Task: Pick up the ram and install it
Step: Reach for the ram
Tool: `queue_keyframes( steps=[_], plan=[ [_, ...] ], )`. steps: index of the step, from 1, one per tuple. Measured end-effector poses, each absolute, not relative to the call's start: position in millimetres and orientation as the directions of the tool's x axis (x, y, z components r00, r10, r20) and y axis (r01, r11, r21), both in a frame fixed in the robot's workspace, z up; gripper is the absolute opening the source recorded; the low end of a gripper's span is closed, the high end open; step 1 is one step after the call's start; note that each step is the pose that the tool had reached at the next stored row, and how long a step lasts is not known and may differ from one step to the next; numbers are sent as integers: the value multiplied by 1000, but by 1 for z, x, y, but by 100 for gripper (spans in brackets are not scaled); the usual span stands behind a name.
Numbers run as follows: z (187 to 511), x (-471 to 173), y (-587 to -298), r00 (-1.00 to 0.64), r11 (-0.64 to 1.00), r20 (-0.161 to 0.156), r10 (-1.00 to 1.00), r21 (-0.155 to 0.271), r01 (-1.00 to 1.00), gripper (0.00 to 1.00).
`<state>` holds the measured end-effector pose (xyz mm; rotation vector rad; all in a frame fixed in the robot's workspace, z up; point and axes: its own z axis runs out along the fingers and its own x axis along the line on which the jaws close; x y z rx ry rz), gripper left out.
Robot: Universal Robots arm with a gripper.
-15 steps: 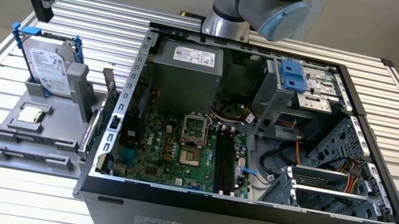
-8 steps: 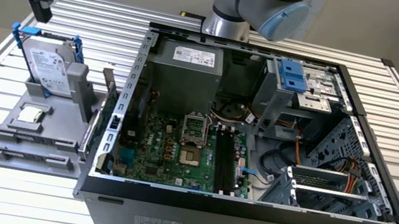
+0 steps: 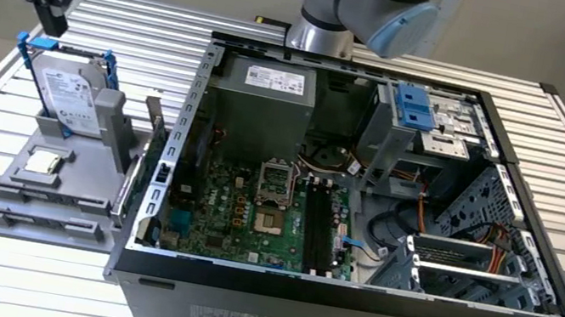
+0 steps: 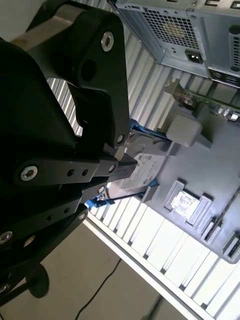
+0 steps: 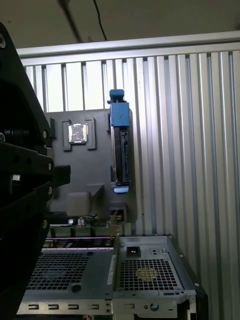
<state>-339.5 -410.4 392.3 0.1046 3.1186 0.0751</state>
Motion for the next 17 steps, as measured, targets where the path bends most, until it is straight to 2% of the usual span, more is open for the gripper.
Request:
queue_keyframes(
  steps=[17],
  plan=[
    [392, -346, -430, -998, 997, -19, 67, 49, 66, 0]
  ],
)
